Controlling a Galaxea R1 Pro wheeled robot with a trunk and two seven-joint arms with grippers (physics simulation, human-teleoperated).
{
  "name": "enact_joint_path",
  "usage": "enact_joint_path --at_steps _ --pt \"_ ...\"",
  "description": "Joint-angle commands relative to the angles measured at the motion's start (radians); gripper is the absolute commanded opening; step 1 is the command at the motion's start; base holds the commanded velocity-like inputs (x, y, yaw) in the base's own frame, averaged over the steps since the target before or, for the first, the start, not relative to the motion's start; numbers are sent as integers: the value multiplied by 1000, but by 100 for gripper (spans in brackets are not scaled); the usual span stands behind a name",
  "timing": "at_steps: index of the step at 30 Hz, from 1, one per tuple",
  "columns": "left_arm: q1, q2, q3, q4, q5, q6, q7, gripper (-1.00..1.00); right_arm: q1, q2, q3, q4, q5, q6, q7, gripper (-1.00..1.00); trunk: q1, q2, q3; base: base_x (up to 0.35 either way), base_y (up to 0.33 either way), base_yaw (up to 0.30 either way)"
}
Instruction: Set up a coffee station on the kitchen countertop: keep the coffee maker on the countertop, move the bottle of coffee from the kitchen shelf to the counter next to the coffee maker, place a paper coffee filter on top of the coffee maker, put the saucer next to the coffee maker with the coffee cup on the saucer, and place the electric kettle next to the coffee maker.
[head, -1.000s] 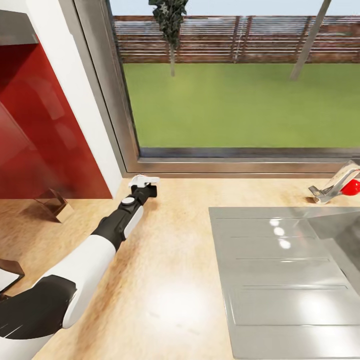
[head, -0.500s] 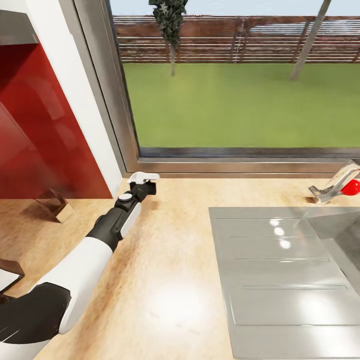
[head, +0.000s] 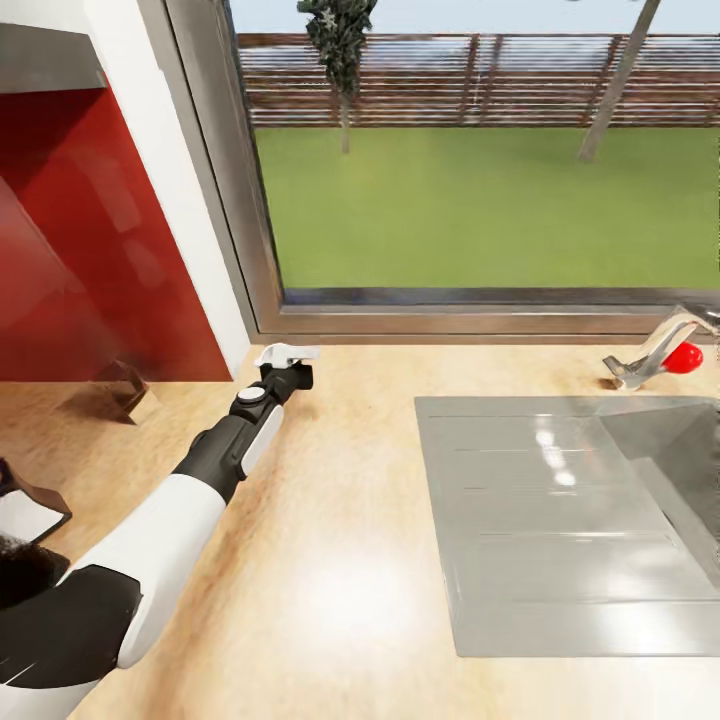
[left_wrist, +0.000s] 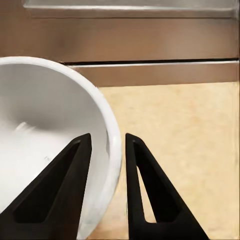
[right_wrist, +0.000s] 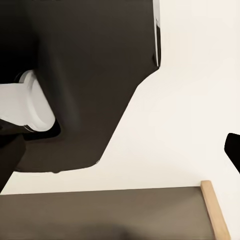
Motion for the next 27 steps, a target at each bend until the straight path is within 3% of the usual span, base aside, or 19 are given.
enact_joint_path --at_steps 1,23,27 --pt "-1 1 -5 -2 9 4 11 -100 -1 0 8 2 -10 -4 4 100 0 -1 0 -337 0 0" --pt "1 3 -4 -10 4 5 11 -100 -1 0 9 1 -11 -4 4 100 0 -1 34 -337 0 0" --pt "55 2 -4 -42 3 4 12 -100 -1 1 8 1 -11 -4 4 100 0 -1 40 -338 0 0"
